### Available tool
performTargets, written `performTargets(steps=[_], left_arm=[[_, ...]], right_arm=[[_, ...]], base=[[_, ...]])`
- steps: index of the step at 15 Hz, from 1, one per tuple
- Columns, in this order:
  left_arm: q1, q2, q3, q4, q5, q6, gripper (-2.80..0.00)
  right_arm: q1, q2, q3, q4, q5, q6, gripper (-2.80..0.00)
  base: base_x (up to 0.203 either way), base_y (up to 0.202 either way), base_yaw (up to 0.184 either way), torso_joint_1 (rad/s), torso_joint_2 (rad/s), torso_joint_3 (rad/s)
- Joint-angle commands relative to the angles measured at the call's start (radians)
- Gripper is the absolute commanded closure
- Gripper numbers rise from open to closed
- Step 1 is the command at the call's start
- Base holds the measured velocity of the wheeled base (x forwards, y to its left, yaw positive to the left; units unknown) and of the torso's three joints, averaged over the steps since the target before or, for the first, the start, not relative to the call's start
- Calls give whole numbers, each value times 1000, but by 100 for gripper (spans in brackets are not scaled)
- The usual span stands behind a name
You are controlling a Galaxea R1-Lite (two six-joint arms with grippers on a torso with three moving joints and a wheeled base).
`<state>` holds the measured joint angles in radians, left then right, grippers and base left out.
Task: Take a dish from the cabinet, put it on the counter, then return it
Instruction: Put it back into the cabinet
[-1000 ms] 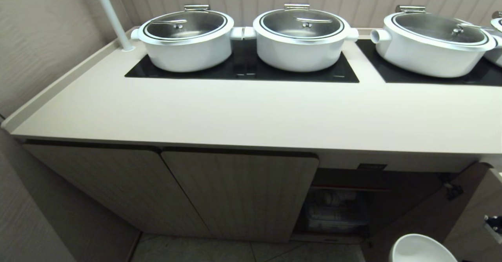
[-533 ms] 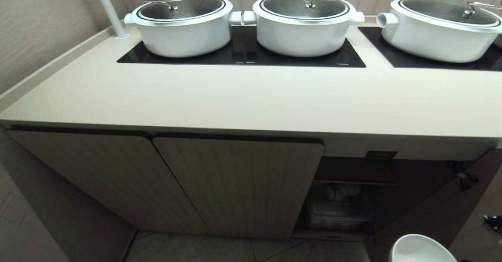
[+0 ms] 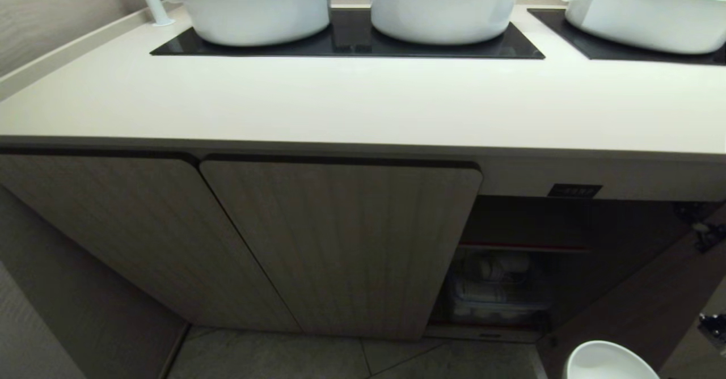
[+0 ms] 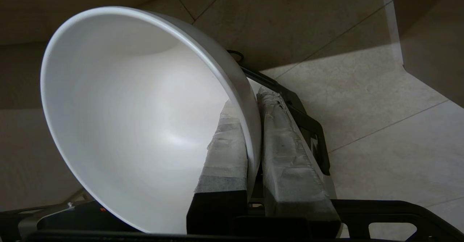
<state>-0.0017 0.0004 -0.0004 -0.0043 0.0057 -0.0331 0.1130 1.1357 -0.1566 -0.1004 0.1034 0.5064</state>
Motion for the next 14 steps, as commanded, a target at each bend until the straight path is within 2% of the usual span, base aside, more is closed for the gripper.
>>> performTargets(steps=[1,14], left_arm=[[0,0,0,0,-1,-1,0],[0,0,0,0,0,-1,0]], right_arm=[[1,-1,6,-1,1,3,0],[1,1,14,-12,1,3,0]], base=[[0,0,0,-198,492,302],[0,0,0,-163,475,309]])
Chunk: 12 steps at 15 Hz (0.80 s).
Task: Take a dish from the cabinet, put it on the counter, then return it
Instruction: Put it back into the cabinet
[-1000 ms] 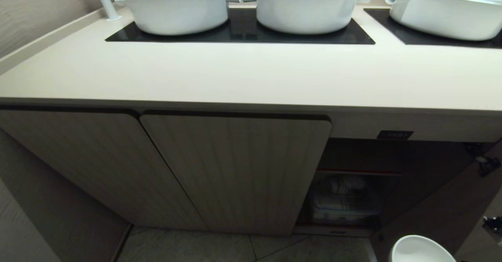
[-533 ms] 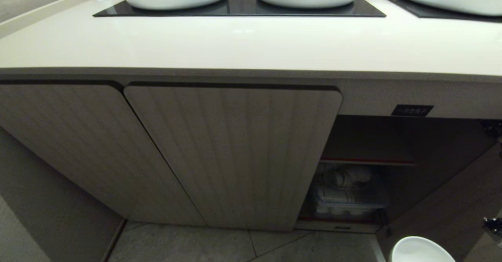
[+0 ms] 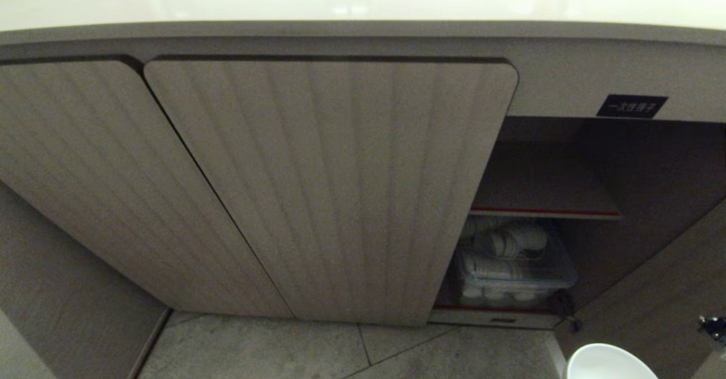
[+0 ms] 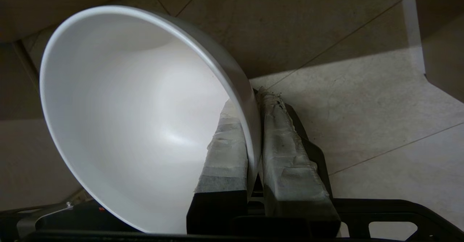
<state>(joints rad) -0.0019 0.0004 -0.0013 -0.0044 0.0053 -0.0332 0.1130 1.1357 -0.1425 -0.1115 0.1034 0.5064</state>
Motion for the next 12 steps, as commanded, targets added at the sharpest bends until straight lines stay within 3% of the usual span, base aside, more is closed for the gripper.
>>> performTargets(steps=[1,5,12], left_arm=[[0,0,1,0,1,-1,0],[0,0,1,0,1,-1,0],[0,0,0,0,1,-1,0]], right_arm=[[1,1,1,0,1,3,0],[1,1,0,0,1,3,0],[-1,2,4,0,-2,3,0]], base=[[0,0,0,-112,447,340],[0,0,0,-70,398,326],[0,0,0,-7,51,38]])
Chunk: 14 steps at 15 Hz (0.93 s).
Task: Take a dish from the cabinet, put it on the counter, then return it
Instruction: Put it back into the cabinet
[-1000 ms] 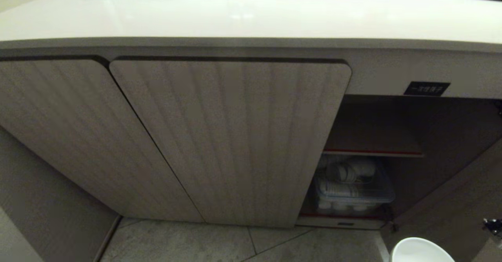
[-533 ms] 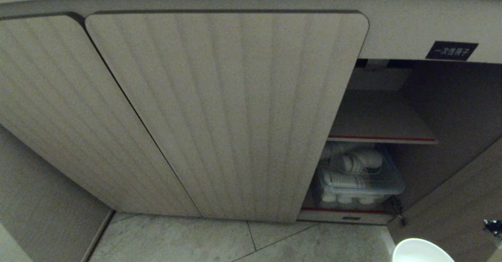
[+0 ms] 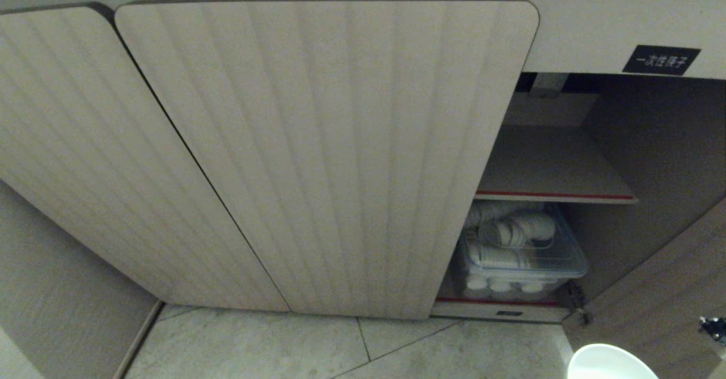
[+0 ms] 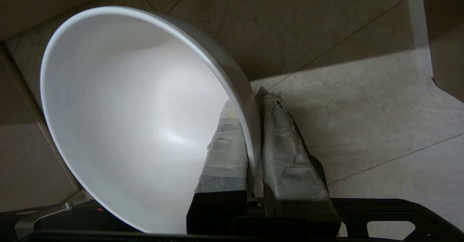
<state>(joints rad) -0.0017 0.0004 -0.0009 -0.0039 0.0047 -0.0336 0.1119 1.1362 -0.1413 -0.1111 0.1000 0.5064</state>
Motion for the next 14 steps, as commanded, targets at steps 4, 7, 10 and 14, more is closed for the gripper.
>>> performTargets(steps=[4,7,10,14], left_arm=[[0,0,1,-1,1,0,0],[0,0,-1,-1,1,0,0],[0,0,0,-1,1,0,0],[0,0,1,-1,1,0,0]], right_arm=[[0,2,12,-13,1,3,0],[1,2,11,-16,0,1,0],[2,1,-3,-16,-5,1,0],[0,1,-39,-13,-5,7,0]], base=[[0,0,0,0,0,0],[0,0,0,0,0,0],[0,0,0,0,0,0],[0,0,0,0,0,0]])
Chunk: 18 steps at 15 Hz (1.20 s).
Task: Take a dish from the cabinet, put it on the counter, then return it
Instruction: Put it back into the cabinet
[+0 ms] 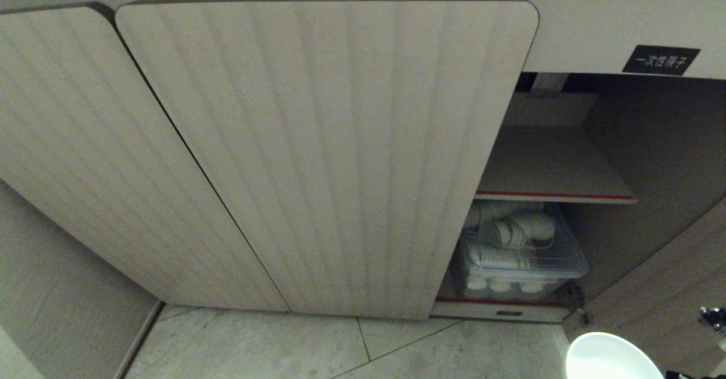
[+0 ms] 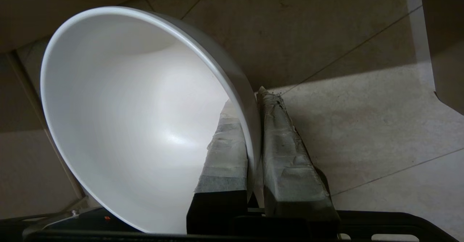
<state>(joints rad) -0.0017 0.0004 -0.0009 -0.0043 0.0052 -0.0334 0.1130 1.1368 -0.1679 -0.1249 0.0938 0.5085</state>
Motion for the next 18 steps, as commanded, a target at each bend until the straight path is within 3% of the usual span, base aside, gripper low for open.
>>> performTargets(steps=[1,11,18], left_arm=[[0,0,1,0,1,0,0],[0,0,-1,0,1,0,0],[0,0,-1,0,1,0,0]], right_arm=[[1,0,-20,3,1,5,0],[-1,1,-98,24,3,12,0],[-5,38,-220,130,6,38,0]], base=[[0,0,0,0,0,0],[0,0,0,0,0,0],[0,0,0,0,0,0]])
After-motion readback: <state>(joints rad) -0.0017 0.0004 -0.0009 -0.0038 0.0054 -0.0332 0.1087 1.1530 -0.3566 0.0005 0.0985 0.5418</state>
